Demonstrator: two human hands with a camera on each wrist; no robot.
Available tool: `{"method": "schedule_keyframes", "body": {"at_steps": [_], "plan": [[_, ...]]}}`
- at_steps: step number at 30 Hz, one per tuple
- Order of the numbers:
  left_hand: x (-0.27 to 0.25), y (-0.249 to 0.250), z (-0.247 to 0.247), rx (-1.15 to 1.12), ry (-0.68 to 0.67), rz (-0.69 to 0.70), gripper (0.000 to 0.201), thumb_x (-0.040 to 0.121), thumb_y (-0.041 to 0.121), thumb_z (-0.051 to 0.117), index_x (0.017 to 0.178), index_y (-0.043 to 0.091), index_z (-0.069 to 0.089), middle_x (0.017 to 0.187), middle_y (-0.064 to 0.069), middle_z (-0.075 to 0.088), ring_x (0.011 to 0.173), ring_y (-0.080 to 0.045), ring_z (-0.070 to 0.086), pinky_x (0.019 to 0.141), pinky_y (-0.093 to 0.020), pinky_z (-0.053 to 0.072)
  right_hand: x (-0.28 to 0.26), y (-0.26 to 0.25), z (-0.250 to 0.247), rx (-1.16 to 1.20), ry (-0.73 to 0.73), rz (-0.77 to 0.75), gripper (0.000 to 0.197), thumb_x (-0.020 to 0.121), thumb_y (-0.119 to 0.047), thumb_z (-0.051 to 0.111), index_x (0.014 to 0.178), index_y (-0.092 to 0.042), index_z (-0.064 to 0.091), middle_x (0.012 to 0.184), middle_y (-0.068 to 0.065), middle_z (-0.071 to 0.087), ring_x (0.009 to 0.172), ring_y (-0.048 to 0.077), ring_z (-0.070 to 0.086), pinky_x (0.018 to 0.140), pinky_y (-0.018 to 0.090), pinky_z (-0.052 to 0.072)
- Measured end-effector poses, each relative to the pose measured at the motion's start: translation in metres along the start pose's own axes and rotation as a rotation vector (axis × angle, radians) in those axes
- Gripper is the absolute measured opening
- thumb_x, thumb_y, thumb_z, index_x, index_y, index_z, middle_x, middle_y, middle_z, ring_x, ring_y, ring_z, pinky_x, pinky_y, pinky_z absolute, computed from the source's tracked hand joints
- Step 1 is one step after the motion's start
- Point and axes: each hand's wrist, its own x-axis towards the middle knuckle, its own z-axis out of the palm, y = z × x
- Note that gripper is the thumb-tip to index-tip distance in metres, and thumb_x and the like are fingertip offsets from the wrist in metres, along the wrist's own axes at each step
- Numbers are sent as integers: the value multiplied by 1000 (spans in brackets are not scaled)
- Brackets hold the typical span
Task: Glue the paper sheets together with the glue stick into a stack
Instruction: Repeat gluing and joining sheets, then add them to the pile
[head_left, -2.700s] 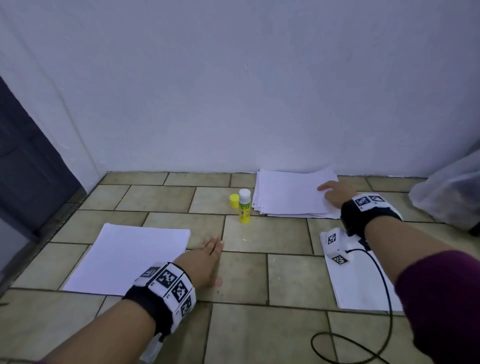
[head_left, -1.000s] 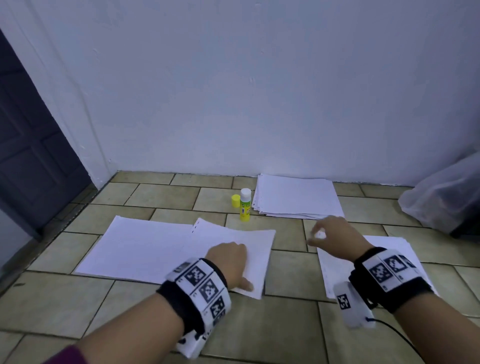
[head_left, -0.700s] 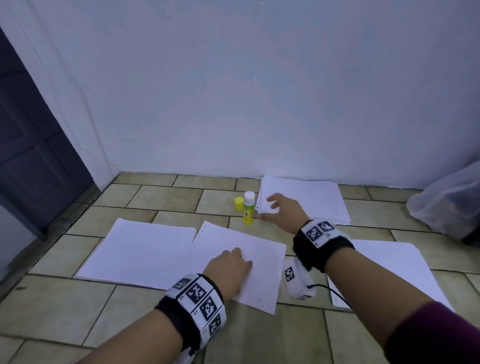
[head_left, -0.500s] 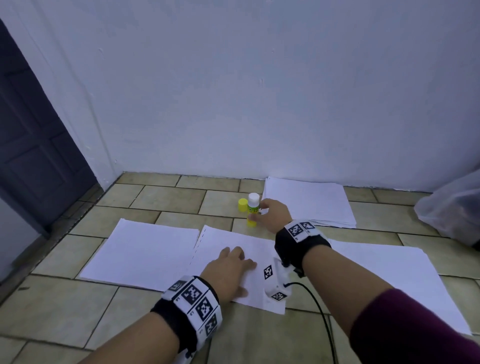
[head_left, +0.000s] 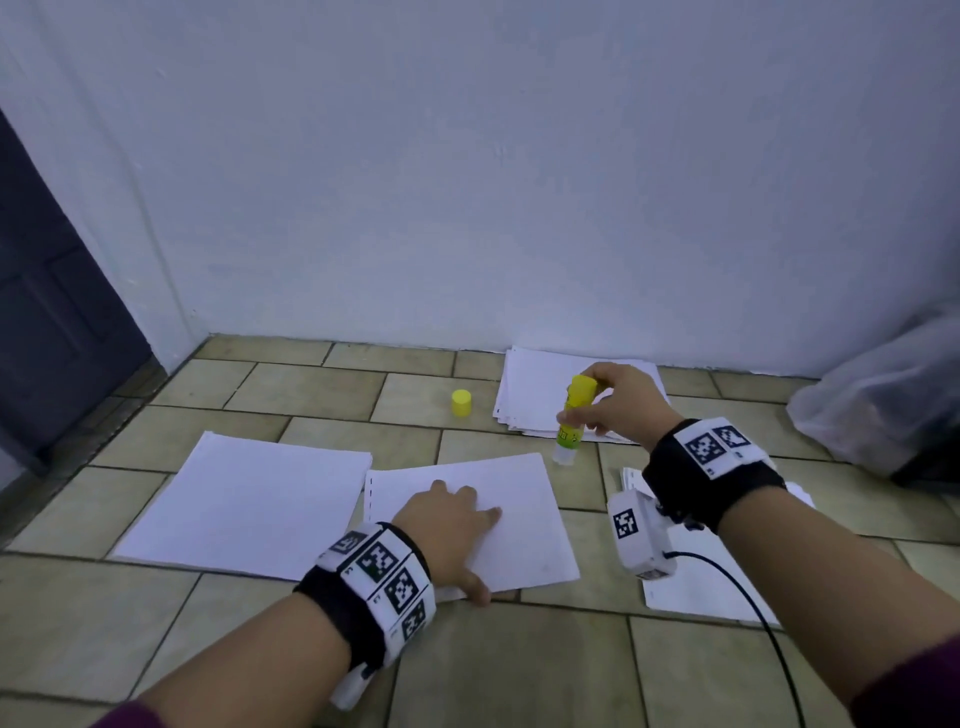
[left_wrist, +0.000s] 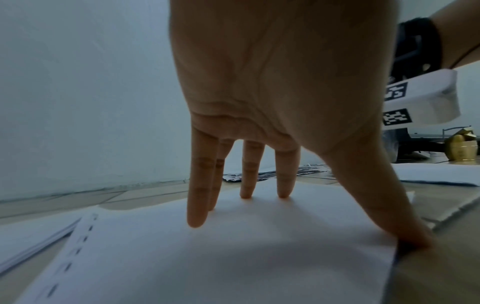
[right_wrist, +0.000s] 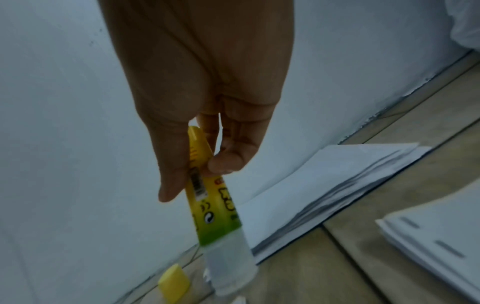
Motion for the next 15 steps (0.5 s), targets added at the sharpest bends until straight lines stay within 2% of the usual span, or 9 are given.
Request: {"method": "schedule_keyframes", "body": {"at_steps": [3, 6, 12, 15], "plan": [[-1, -2, -2, 4, -6, 18, 88, 83, 64, 56, 152, 26, 17, 143, -11, 34, 123, -32, 38, 100, -41, 39, -3, 9, 7, 45, 22, -7, 30, 73, -10, 81, 95, -7, 61, 85, 7, 64, 57, 19, 61, 48, 23, 50], [-2, -4, -1, -18, -19, 26, 83, 86, 64, 51, 153, 28, 16, 149, -11, 28, 127, -33, 34, 105, -42, 35, -5, 15, 14, 45, 36, -18, 29, 74, -10, 80, 95, -7, 60, 80, 6, 65, 56, 16, 61, 46, 21, 50], [-5, -4, 2, -19, 0, 42, 84, 87, 60, 55, 153, 31, 13, 155, -8, 20, 133, -32, 26, 107, -43, 34, -11, 19, 26, 47, 40, -67, 29, 76, -10, 78, 97, -7, 59, 84, 7, 65, 57, 15, 61, 47, 18, 48], [-7, -4, 6, -43, 15, 59, 84, 86, 58, 56, 153, 31, 12, 158, -6, 13, 137, -31, 20, 109, -43, 33, -13, 22, 31, 10, 157, -67, 24, 77, -12, 75, 90, -15, 55, 91, 9, 64, 70, 25, 64, 61, 31, 54]]}}
